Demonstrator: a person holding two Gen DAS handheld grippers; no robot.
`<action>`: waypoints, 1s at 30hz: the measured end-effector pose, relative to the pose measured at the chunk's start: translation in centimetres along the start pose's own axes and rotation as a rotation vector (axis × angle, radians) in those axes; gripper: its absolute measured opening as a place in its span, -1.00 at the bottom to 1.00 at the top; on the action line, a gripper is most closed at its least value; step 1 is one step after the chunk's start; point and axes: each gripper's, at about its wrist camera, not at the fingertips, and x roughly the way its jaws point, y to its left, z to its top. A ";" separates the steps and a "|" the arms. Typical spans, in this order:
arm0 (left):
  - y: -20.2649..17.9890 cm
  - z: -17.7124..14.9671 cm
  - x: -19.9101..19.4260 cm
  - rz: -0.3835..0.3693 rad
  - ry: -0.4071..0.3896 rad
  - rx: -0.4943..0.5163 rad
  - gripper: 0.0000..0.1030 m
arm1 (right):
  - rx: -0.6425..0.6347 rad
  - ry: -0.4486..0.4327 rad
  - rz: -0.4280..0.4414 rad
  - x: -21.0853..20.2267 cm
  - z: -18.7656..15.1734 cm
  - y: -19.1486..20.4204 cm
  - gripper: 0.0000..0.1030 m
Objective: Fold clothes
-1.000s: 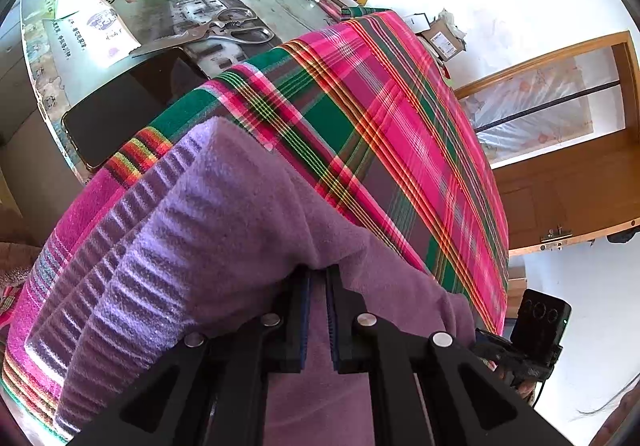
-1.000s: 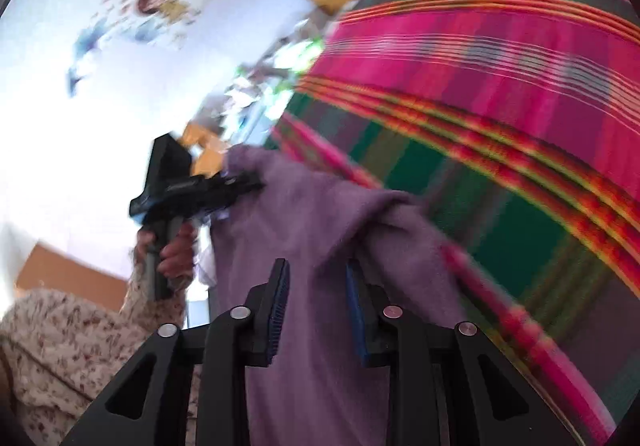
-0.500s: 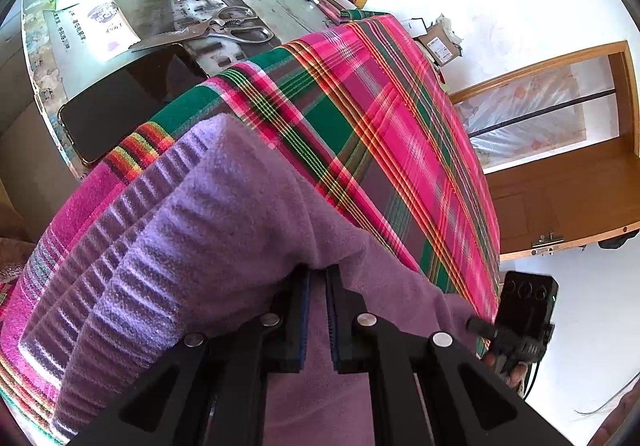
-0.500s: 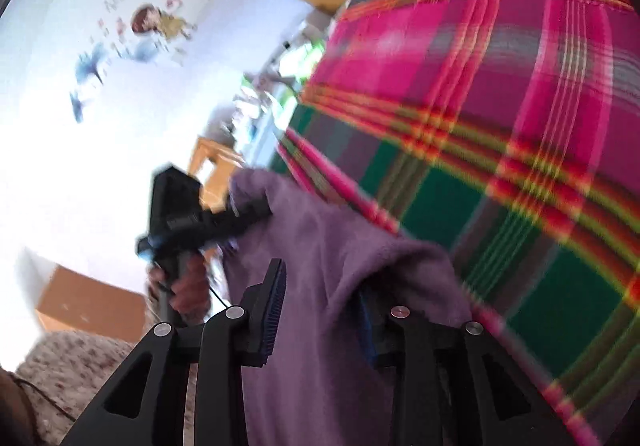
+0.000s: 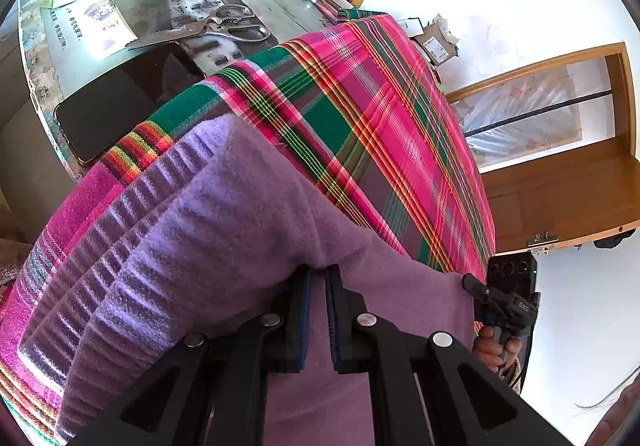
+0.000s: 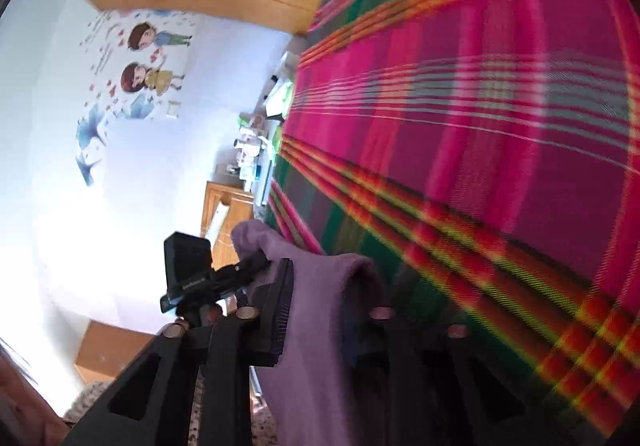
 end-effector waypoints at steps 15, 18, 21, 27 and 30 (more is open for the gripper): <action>0.1 0.3 0.1 -0.005 0.000 -0.015 -0.83 | -0.168 -0.080 -0.313 -4.9 -0.7 1.2 -0.81; 0.2 0.4 0.1 -0.007 0.002 -0.021 -0.83 | -0.263 -0.082 -0.401 -6.1 -2.2 2.9 -0.79; 0.2 0.5 0.2 -0.003 0.006 -0.011 -0.83 | -0.328 -0.092 -0.470 -7.6 -4.1 4.1 -0.78; -0.2 0.4 0.2 0.003 0.011 0.005 -0.83 | -0.389 -0.193 -0.605 -10.9 -9.2 6.6 -0.54; -0.7 0.3 0.1 0.025 0.011 0.030 -0.83 | -0.385 -0.225 -0.725 -11.7 -12.0 6.8 -0.49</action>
